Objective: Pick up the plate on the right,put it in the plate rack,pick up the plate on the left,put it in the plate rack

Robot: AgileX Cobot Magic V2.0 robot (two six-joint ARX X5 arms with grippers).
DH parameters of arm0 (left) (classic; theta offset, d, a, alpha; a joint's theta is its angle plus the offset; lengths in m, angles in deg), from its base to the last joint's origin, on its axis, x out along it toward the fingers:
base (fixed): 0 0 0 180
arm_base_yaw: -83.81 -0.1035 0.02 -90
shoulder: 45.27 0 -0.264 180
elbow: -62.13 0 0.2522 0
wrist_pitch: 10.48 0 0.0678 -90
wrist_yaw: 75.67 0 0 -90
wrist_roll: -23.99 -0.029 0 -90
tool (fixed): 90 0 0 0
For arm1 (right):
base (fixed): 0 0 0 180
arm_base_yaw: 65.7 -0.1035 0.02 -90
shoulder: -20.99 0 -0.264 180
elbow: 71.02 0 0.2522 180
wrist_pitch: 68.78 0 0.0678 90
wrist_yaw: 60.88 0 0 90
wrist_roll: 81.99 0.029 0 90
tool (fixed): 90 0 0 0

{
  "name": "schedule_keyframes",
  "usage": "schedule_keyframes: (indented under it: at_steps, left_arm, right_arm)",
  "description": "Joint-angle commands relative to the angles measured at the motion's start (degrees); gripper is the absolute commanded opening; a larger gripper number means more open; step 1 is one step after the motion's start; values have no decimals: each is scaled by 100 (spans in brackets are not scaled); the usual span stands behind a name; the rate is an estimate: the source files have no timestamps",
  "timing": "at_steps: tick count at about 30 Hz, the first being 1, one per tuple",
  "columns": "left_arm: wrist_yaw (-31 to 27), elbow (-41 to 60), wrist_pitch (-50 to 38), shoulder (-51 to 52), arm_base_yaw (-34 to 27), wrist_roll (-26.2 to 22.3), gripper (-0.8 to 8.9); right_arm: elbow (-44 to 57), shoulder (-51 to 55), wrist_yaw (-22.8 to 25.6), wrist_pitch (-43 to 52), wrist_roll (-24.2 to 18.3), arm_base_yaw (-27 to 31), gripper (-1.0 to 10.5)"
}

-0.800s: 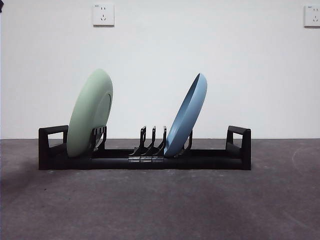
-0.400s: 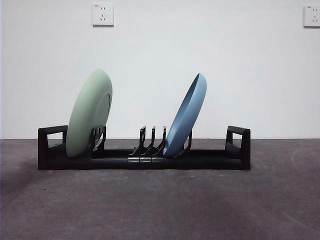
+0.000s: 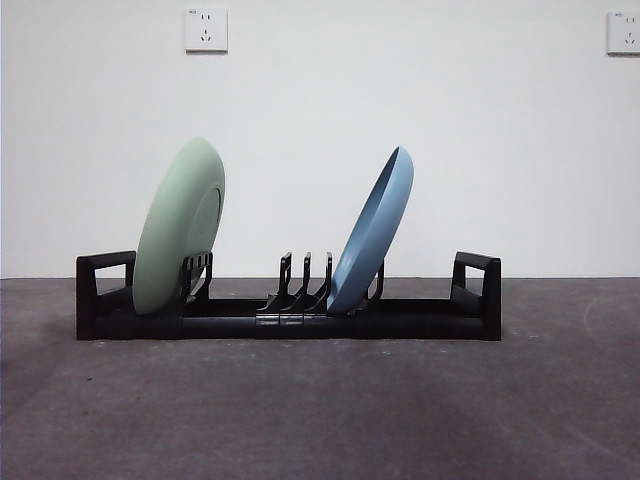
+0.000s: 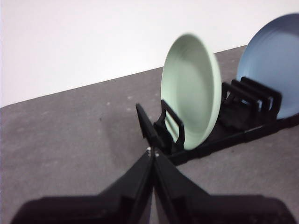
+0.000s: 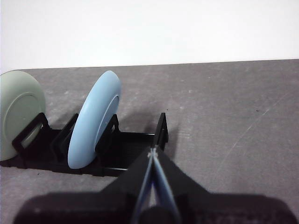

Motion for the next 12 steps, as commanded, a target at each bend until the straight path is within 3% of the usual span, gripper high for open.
schedule_keyframes:
  at_steps: [1, 12]
  left_arm:
    - [-13, 503, -243, 203, -33, 9, -4]
    - [-17, 1051, -278, 369, -31, 184, -4]
  right_arm:
    - [28, 9, 15, 33, 55, -4, 4]
    - [28, 7, 20, 31, 55, -4, 4]
